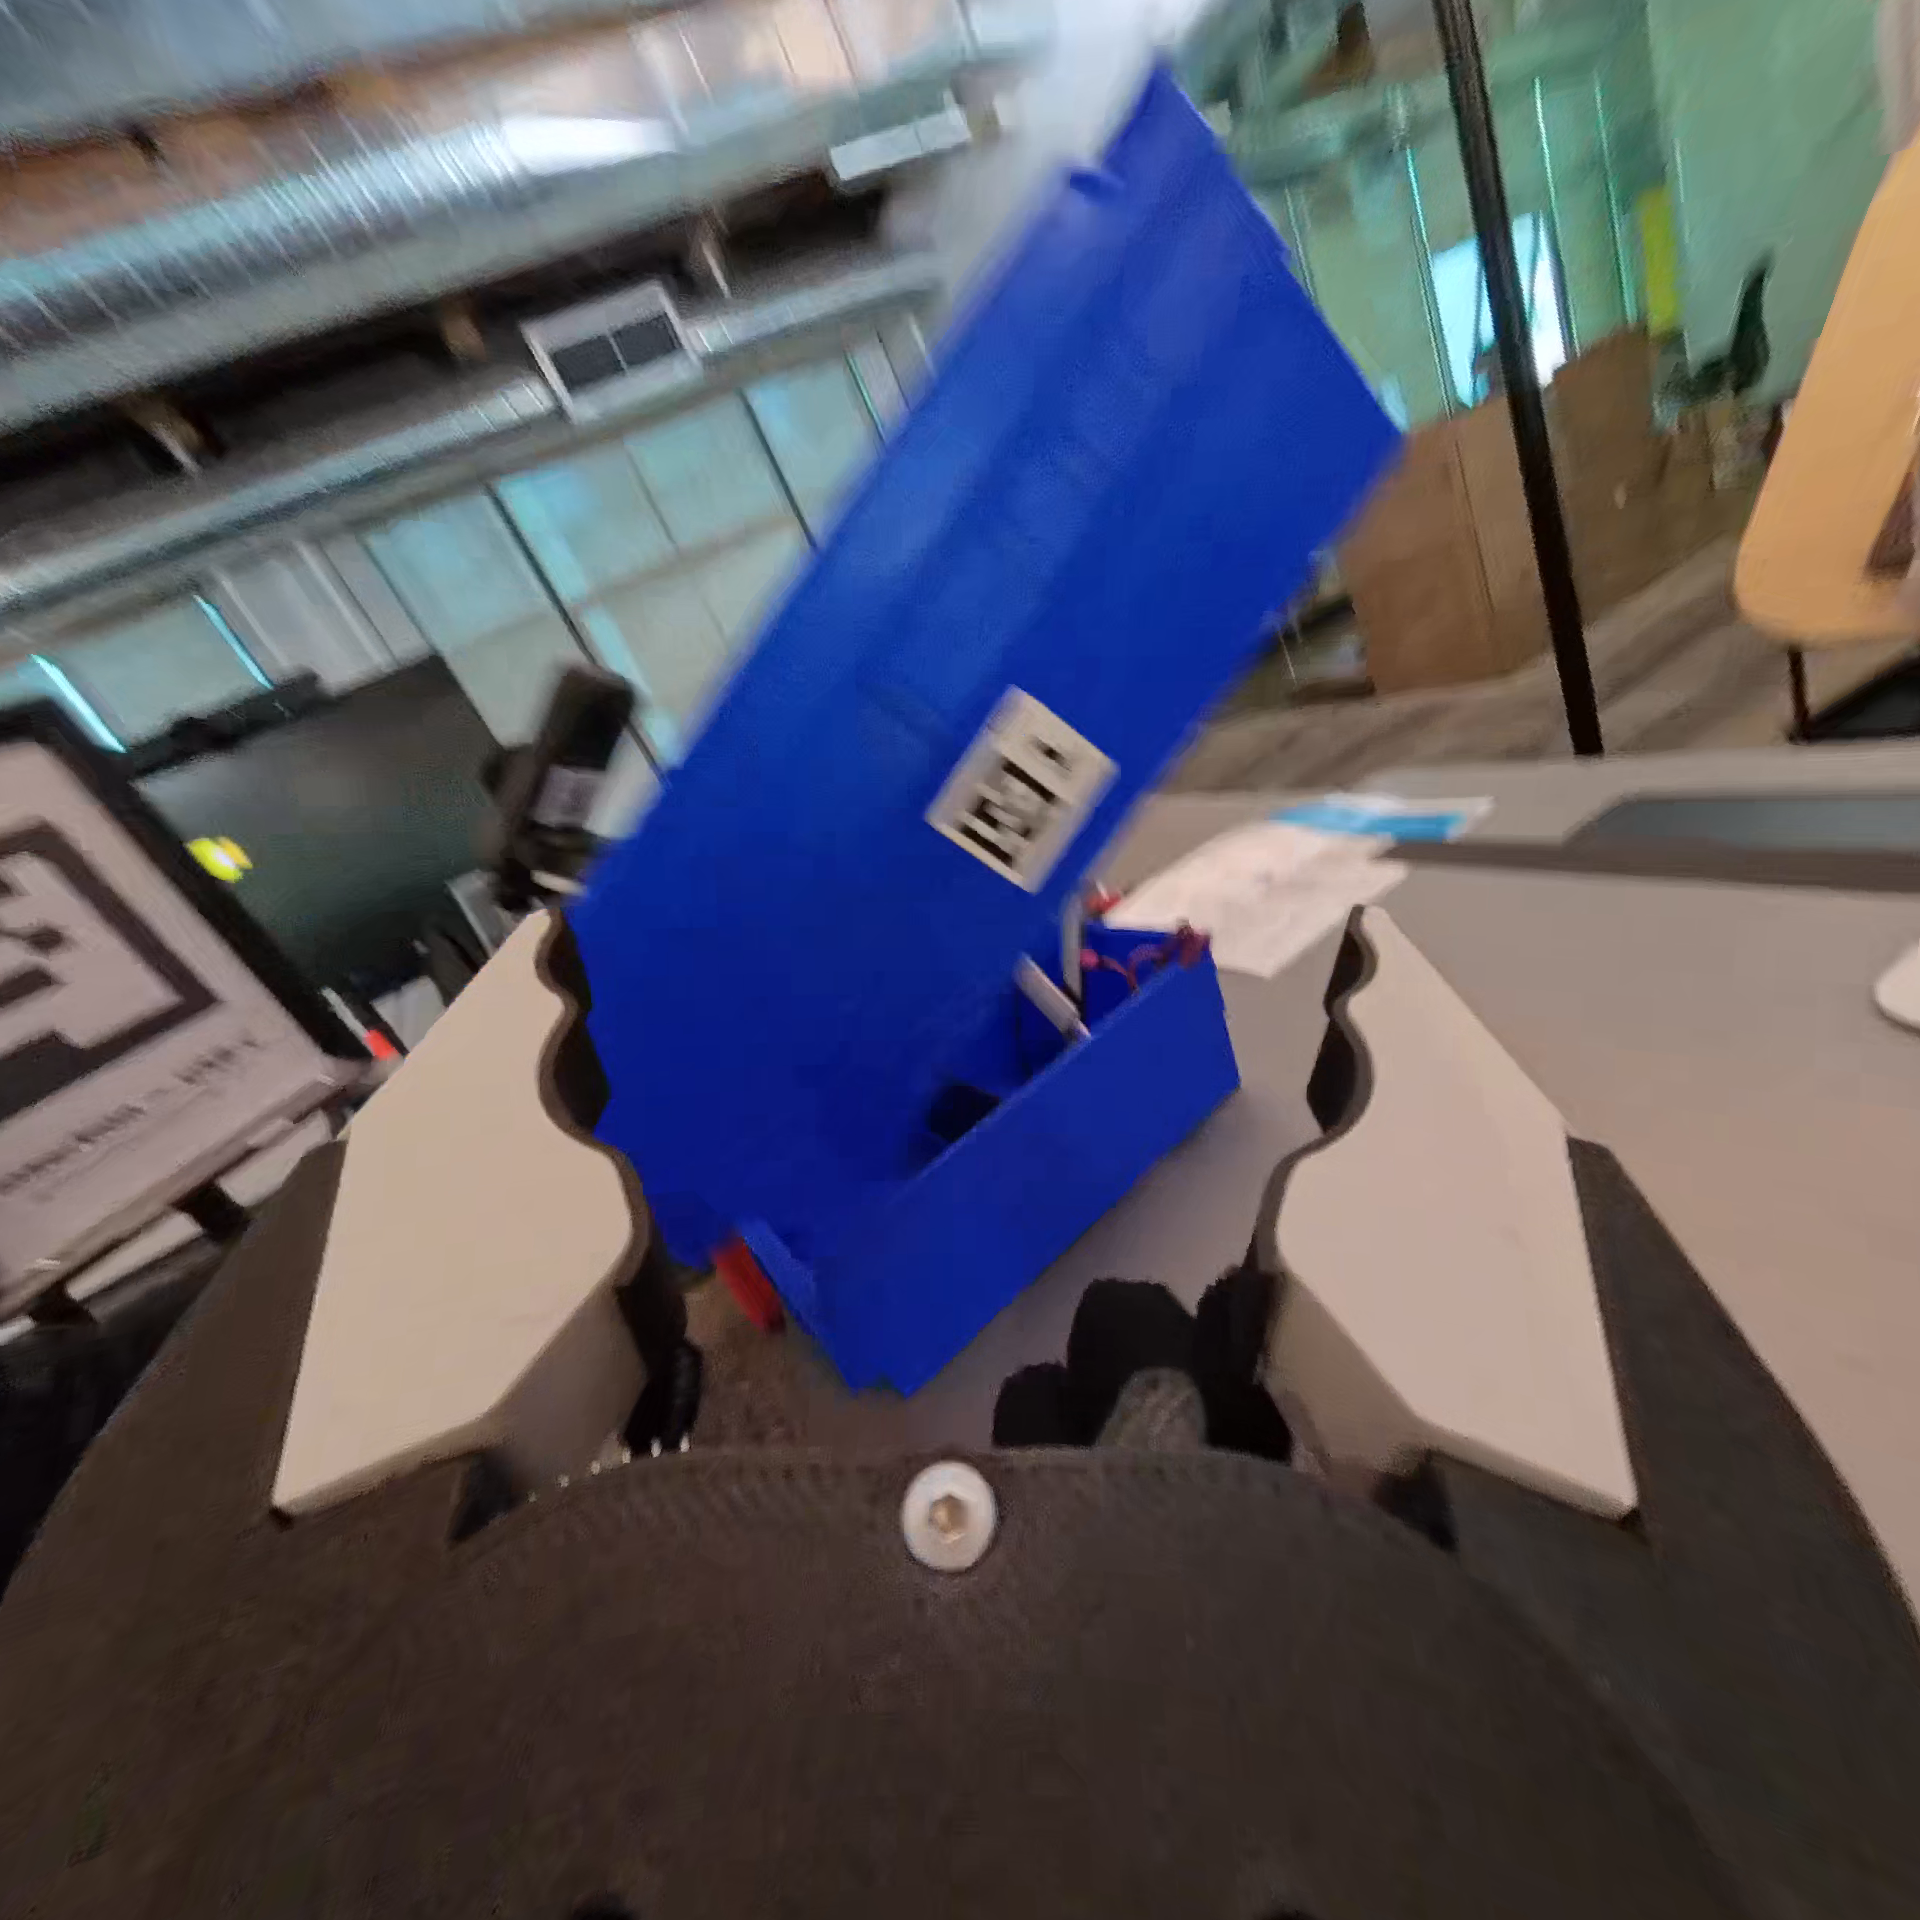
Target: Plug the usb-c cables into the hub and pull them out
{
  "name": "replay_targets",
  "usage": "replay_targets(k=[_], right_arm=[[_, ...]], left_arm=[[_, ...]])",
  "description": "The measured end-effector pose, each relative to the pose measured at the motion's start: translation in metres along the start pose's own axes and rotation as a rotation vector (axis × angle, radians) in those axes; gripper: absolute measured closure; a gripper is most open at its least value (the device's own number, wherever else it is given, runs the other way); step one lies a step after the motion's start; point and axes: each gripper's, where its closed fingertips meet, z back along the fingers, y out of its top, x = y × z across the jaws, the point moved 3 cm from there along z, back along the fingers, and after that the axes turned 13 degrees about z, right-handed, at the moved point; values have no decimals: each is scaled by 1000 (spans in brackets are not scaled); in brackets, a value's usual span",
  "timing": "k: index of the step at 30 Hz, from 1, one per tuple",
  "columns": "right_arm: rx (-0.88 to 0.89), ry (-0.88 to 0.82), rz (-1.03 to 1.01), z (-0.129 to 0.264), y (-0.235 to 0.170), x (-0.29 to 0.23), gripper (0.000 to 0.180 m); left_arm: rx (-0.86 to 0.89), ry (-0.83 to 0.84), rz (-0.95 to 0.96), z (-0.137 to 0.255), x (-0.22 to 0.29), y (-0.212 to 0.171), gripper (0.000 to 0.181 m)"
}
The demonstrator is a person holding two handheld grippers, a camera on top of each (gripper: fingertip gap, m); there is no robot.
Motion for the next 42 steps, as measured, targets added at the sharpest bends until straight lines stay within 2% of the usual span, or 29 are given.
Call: replay_targets(k=[2,5,8,9,12,18,24,31,36,38,42], right_arm=[[97,-18,25,31,25,-4,44],[126,-115,73,66,37,2,44],[105,-232,100,95,33,16,40],[105,-300,104,107,32,24,33],[50,-454,165,147,25,48,36],[-80,-600,152,210,4,90,42],[-177,-644,72,245,-21,125,41],[-250,-652,53,269,-35,156,51],[-314,-656,72,282,-37,179,62],[-354,-665,93,290,-39,190,70],[-397,-667,85,304,-41,210,83]], left_arm=[[-39,-16,-20,-36,30,-4,145],[-95,-28,-83,-89,75,-17,145],[-167,-62,-145,-137,122,-44,145],[-198,-73,-160,-152,136,-55,146],[-225,-106,-168,-193,171,-82,146],[-348,-176,-120,-254,212,-130,142],[-434,-209,-89,-284,235,-163,122],[-487,-221,-128,-296,256,-193,104],[-502,-241,-145,-299,277,-202,85],[-511,-258,-146,-300,284,-205,88],[-538,-276,-172,-301,301,-213,79]])
